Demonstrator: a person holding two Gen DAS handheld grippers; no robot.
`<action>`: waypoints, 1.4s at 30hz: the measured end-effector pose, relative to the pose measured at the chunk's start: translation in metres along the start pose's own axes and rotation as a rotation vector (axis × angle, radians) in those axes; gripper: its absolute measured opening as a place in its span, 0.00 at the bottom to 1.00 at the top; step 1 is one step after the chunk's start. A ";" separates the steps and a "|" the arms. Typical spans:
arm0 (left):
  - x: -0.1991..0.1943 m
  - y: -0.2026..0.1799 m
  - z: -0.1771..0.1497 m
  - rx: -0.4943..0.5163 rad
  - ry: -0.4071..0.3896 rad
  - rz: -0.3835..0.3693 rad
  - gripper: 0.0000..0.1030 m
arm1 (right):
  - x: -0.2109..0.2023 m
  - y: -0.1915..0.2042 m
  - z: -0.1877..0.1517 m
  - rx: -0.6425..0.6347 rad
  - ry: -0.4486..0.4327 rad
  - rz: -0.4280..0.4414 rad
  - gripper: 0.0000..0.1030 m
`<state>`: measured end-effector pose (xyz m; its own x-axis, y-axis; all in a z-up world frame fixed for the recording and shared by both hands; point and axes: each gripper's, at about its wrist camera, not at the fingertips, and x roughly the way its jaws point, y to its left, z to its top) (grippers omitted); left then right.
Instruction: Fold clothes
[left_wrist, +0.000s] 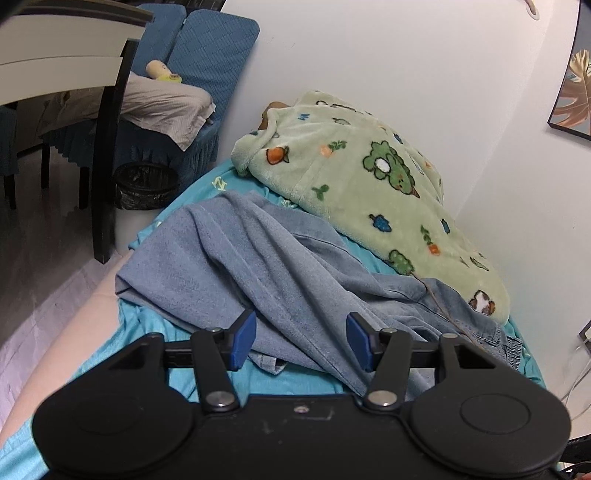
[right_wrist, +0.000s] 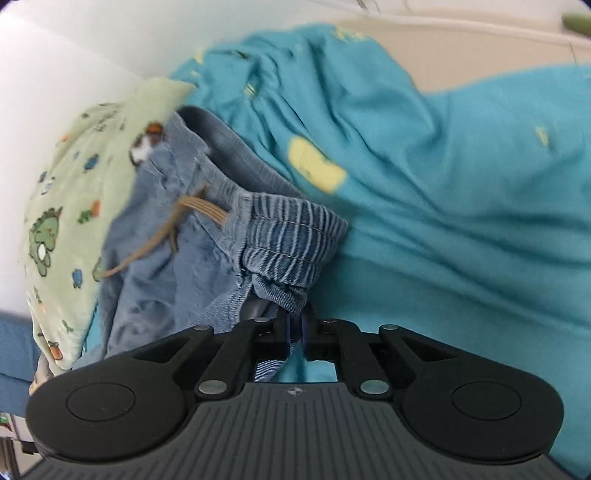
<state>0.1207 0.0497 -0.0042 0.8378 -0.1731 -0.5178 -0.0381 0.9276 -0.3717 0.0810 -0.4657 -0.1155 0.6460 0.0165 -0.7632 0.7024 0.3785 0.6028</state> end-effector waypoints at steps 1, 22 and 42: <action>0.000 0.000 -0.001 0.000 0.005 0.000 0.49 | -0.003 0.003 -0.001 -0.002 -0.011 -0.002 0.10; 0.011 0.010 -0.007 -0.043 0.030 0.096 0.50 | 0.016 0.163 -0.166 -1.058 -0.126 0.443 0.46; 0.022 0.037 0.005 -0.203 0.034 0.087 0.48 | 0.055 0.214 -0.253 -1.447 -0.107 0.571 0.02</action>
<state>0.1400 0.0823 -0.0256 0.8080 -0.1097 -0.5789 -0.2209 0.8544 -0.4703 0.1908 -0.1494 -0.0875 0.7791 0.4238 -0.4620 -0.4688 0.8831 0.0194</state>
